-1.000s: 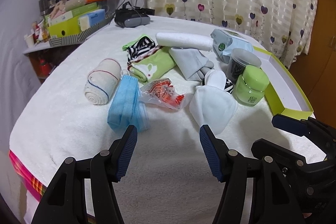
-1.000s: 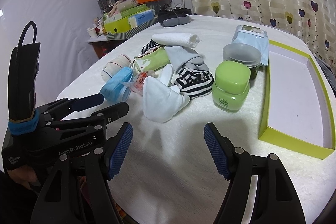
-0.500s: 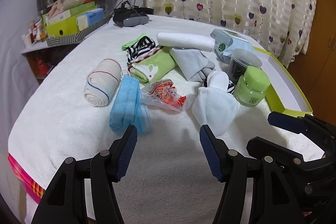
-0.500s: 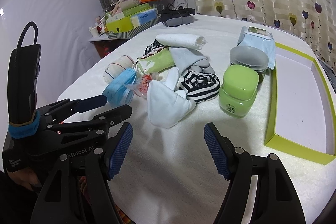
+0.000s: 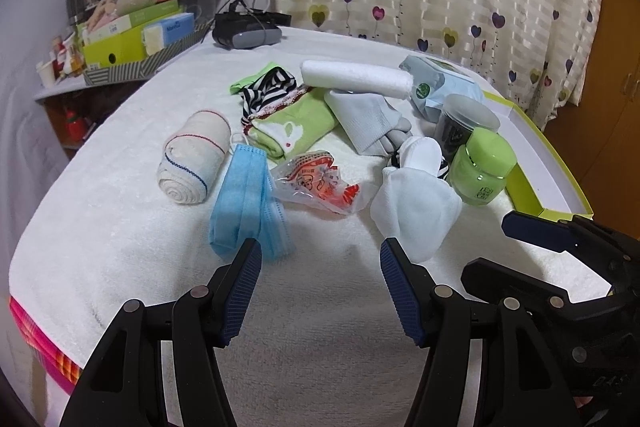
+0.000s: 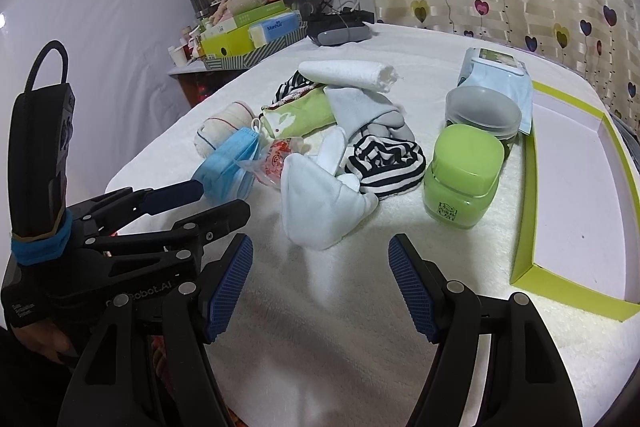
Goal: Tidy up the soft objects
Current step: 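Grasp the white glove with the right tool while the left tool grasps the blue mask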
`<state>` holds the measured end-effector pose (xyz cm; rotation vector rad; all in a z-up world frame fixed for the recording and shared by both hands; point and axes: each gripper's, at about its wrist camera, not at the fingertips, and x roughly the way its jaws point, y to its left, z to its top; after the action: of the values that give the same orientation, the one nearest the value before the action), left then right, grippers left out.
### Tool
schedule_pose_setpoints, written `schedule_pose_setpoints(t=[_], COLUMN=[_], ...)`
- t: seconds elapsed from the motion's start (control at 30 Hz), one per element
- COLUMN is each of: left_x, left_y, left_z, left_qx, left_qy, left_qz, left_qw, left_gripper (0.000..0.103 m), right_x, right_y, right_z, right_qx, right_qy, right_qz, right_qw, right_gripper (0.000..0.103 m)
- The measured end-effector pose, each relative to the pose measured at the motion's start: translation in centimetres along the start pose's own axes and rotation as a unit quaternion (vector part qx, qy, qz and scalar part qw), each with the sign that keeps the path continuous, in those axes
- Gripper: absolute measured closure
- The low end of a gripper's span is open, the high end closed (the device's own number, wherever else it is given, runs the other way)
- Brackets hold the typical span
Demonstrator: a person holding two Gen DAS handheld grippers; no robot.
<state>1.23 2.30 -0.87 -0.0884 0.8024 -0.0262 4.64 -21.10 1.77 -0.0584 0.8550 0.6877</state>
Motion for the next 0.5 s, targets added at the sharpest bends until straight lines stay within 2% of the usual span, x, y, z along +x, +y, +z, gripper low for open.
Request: schedule_pose_setpoints(t=[0.5], left_x=[0.5], left_y=[2.5], left_z=[0.2], left_qx=[-0.032], left_qy=[-0.007], left_qz=[-0.018], left_qw=[0.9993], left_gripper=[0.041], right_x=[2.6], right_y=[0.1], right_z=[1.3], right_qx=[0.002], right_qy=[0.012], right_qz=[-0.001], right_qw=[1.0], right_gripper=[0.032])
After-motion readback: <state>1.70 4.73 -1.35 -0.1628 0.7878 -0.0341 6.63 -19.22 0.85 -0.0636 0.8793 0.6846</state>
